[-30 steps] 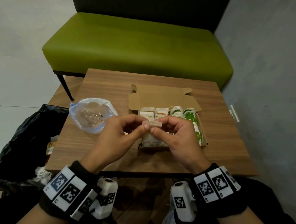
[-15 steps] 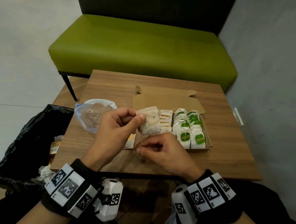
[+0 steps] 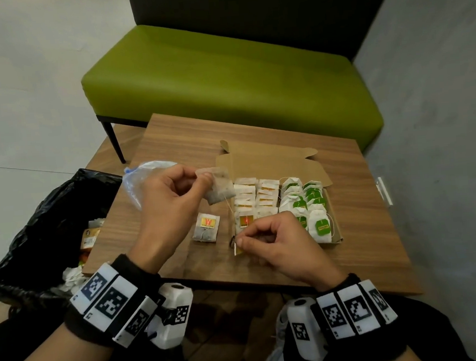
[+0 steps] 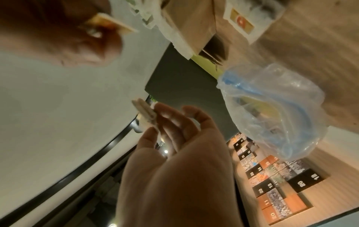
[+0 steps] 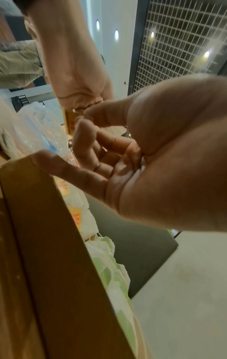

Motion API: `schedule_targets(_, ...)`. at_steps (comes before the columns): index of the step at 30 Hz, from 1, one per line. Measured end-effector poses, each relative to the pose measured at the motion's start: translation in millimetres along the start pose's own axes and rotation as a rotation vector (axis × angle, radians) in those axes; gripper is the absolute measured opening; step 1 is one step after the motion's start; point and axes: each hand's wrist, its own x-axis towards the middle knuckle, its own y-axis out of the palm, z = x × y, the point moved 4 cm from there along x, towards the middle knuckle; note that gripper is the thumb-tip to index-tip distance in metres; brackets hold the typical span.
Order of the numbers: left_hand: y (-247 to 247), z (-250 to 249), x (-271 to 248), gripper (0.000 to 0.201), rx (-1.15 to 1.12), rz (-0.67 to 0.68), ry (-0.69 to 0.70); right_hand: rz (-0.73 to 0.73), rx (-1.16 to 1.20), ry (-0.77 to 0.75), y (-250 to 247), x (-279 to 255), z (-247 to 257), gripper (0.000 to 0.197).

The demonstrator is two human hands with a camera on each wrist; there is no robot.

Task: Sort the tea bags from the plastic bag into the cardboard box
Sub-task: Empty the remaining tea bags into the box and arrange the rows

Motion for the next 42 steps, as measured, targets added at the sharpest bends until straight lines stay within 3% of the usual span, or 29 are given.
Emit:
schedule_targets(6,21,7,-10,0.024,-0.268,0.240,-0.247,-0.126,0.104,0.008,-5,2,3,0.015)
schedule_targets(12,33,11,-19,0.020,-0.188,0.389,-0.316,-0.303,0.259,-0.038,-17,2,5,0.019)
schedule_targets(23,44,17,-27,0.012,-0.012,0.433,-0.267,-0.421,0.597,0.051,-22,2,2,0.018)
schedule_targets(30,47,26,-31,0.016,0.125,0.408,-0.270,-0.384,0.701,0.069,-21,1,0,0.011)
schedule_targets(34,47,30,-31,0.021,0.004,0.395,-0.429,-0.299,0.619,-0.030,-24,0,7,0.014)
schedule_targets(42,50,26,-32,0.025,-0.196,0.409,-0.580,-0.254,0.330,-0.077,-27,-1,4,0.019)
